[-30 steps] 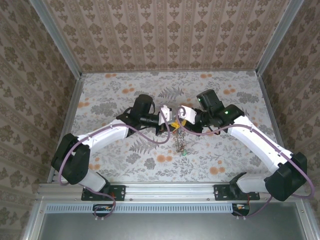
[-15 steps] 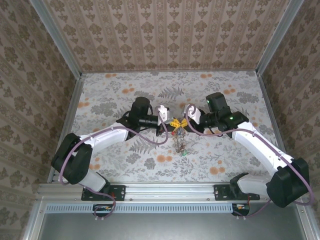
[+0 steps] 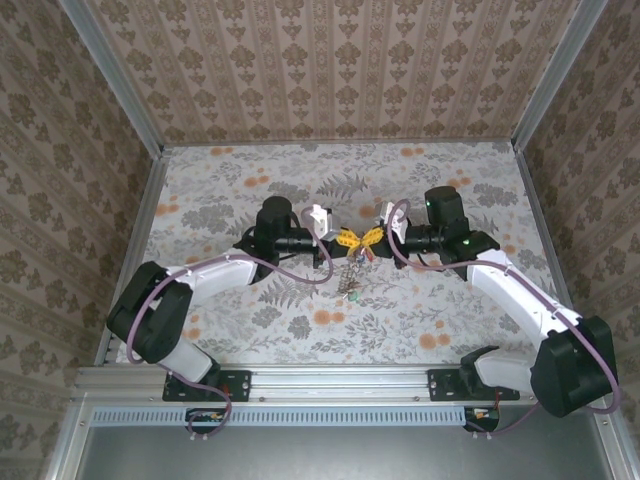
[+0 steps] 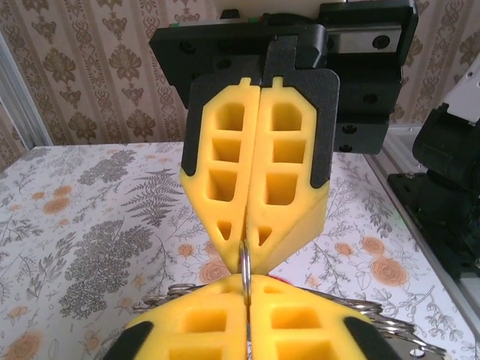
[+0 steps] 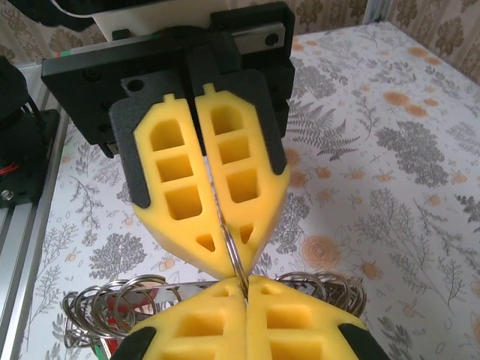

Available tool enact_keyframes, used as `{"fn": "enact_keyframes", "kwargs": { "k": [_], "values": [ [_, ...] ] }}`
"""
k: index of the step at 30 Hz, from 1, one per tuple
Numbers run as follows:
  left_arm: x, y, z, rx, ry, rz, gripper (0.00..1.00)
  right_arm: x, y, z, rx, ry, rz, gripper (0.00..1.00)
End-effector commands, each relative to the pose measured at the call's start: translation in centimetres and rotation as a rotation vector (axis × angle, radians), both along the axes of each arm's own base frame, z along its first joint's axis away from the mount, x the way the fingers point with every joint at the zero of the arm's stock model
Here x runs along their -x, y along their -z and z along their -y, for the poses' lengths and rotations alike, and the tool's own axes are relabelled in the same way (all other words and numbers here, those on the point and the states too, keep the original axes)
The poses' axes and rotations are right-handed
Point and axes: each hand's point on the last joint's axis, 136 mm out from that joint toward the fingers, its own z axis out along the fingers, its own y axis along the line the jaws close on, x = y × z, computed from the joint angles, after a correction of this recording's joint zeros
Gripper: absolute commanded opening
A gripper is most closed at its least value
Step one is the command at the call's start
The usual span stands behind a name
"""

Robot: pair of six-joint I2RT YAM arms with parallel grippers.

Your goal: Put the keys on the keyring

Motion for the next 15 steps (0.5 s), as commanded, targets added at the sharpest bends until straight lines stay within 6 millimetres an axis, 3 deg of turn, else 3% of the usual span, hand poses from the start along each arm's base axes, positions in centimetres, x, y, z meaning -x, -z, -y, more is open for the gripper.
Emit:
{"fn": "enact_keyframes", "kwargs": {
  "k": [1,5,15],
  "values": [
    [1.1,-1.8,0.2,-0.013,0.041,0.099,0.13,0.1,-1.9,0.0,0.045,0.002,0.057,0.00],
    [0.9,-0.8,-0.3,-0.101,0.025,0.114,0.15,0.5,-1.9,0.2,0.133,-0.001,0.077,0.00],
    [0.8,-0.7,0.1,-0.148,0.021,0.129,0.13,1.3,-1.0,0.0,0.342,-0.009,0.076,0.00]
  ]
}}
